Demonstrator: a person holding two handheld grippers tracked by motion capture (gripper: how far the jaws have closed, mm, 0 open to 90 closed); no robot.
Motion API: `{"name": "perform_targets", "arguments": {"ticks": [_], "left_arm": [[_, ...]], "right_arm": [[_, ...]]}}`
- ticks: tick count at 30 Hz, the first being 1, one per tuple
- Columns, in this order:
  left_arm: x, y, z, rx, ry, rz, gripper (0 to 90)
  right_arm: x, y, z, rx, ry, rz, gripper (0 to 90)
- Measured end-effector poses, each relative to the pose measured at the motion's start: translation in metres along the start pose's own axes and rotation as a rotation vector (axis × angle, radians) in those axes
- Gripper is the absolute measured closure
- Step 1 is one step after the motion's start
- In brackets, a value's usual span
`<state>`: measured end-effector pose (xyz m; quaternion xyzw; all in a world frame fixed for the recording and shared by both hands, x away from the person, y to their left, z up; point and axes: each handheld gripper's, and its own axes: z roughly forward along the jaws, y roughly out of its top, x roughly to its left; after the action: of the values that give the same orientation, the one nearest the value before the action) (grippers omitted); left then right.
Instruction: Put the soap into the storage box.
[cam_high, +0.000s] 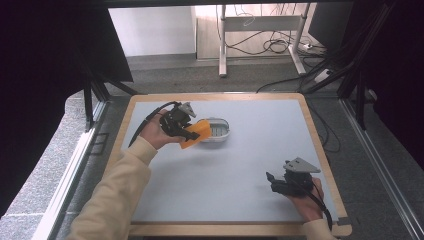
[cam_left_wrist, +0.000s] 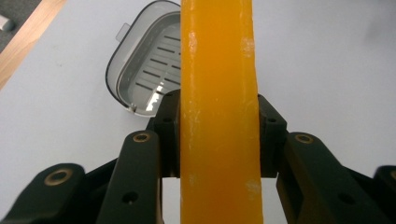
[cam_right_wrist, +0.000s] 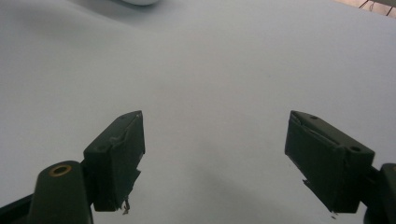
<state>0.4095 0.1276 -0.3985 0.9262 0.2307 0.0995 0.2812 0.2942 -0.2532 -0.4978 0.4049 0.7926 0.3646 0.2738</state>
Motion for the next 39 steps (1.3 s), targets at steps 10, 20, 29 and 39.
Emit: {"name": "perform_targets", "arguments": {"ticks": [10,20,29,39], "left_arm": [[0.009,0.012,0.007,-0.006,-0.012,0.026,62.1],[0.018,0.020,0.011,0.010,-0.016,0.042,62.1],[0.024,0.032,0.014,0.022,-0.015,0.078,62.1],[0.025,0.041,0.023,0.022,-0.029,0.095,62.1]], "right_arm": [[0.000,0.000,-0.001,-0.005,0.002,-0.006,20.3],[-0.001,-0.001,-0.001,-0.007,-0.004,0.001,20.3],[-0.001,-0.001,-0.001,-0.005,-0.002,0.003,20.4],[-0.002,-0.001,-0.002,-0.006,-0.003,0.005,20.4]]}}
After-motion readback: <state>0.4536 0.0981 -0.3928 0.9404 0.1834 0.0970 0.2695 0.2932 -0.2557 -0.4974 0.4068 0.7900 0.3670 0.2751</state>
